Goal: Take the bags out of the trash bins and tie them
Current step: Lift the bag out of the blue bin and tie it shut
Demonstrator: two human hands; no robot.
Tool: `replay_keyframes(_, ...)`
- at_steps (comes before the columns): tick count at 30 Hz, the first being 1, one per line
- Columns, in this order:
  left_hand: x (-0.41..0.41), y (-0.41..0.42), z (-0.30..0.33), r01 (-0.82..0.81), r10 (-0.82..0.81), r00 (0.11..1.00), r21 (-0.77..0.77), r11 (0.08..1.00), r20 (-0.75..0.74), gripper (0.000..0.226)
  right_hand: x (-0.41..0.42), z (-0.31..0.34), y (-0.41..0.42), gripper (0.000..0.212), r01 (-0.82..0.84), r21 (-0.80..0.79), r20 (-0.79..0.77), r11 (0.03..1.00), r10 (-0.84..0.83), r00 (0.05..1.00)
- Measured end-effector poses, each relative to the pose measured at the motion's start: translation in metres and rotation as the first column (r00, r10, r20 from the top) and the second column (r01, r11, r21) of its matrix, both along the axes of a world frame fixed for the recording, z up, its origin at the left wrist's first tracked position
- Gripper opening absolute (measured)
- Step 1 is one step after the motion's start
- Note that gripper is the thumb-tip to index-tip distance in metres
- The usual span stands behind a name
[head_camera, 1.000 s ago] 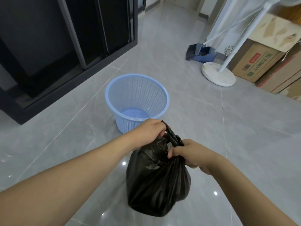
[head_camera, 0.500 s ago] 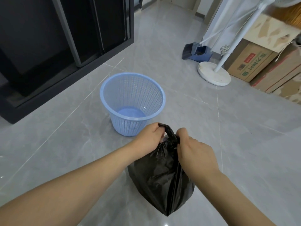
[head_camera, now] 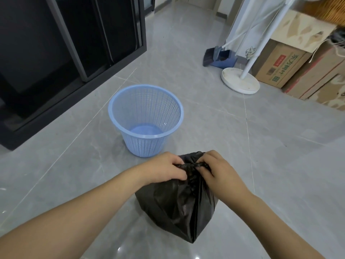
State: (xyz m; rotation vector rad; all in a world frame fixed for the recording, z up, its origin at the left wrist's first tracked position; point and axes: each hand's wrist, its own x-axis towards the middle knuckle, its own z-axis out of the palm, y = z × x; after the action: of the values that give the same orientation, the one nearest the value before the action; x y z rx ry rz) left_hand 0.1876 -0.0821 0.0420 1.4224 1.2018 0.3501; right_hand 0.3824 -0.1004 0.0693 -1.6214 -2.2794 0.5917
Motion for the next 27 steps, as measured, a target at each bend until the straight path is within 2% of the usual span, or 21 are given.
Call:
replay_keyframes(1,0.0,-0.001,-0.003,0.028,-0.015,0.99,0.095,0.995,-0.138,0.007,0.001,0.0,0.001,0.007,-0.005,-0.049,-0.037,0.999,0.003,0.999)
replay_keyframes(3,0.001,-0.004,-0.009,0.046,0.091,0.925,0.346,0.937,-0.368,0.011,0.0,0.001,0.002,0.009,-0.022,-0.178,-0.101,0.984,0.004,0.995)
replay_keyframes(5,0.003,-0.008,-0.012,0.052,0.24,0.874,0.573,0.818,-0.422,0.009,0.001,0.005,0.004,0.011,-0.021,-0.349,-0.158,0.937,-0.037,0.987)
replay_keyframes(6,0.004,-0.011,-0.012,0.072,0.282,0.854,0.638,0.766,-0.436,0.01,0.003,0.008,0.005,0.012,-0.015,-0.463,-0.201,0.886,-0.088,0.976)
replay_keyframes(8,0.006,-0.014,-0.014,0.123,0.341,0.815,0.715,0.688,-0.469,0.012,0.005,0.014,0.006,0.018,-0.023,-0.674,-0.298,0.738,-0.243,0.923)
replay_keyframes(11,0.011,-0.017,-0.016,0.145,0.393,0.793,0.772,0.619,-0.465,0.016,0.006,0.017,0.006,0.023,-0.123,-0.809,-0.401,0.575,-0.386,0.831)
replay_keyframes(13,0.016,-0.017,-0.018,0.151,0.382,0.801,0.774,0.615,-0.46,0.017,0.009,0.014,0.004,0.026,-0.186,-0.851,-0.423,0.492,-0.43,0.798)
replay_keyframes(15,0.018,-0.016,-0.021,0.146,0.357,0.812,0.752,0.642,-0.462,0.017,0.014,0.009,0.003,0.022,-0.189,-0.864,-0.419,0.466,-0.46,0.783)
replay_keyframes(17,0.016,-0.016,-0.024,0.105,0.293,0.86,0.706,0.701,-0.419,0.017,0.021,0.003,0.004,0.02,-0.15,-0.861,-0.415,0.485,-0.503,0.758)
replay_keyframes(20,0.01,-0.02,-0.022,0.029,0.154,0.946,0.544,0.838,-0.286,0.03,0.032,-0.002,0.007,0.019,-0.145,-0.848,-0.454,0.51,-0.557,0.695)
replay_keyframes(22,0.004,-0.023,-0.018,-0.026,0.127,0.974,0.467,0.884,-0.187,0.024,0.037,-0.005,0.008,0.018,-0.156,-0.833,-0.483,0.531,-0.559,0.674)
replay_keyframes(24,0.004,-0.026,-0.012,-0.089,0.102,0.994,0.283,0.955,-0.031,0.02,0.039,-0.007,0.011,0.022,-0.154,-0.821,-0.487,0.55,-0.532,0.693)
replay_keyframes(25,0.006,-0.028,-0.01,-0.088,0.088,0.996,0.2,0.976,0.008,0.031,0.039,-0.007,0.012,0.023,-0.151,-0.815,-0.481,0.559,-0.51,0.713)
replay_keyframes(27,0.014,-0.031,-0.006,-0.025,0.04,0.996,0.183,0.983,-0.077,0.051,0.037,-0.008,0.015,0.025,-0.16,-0.808,-0.465,0.568,-0.446,0.765)
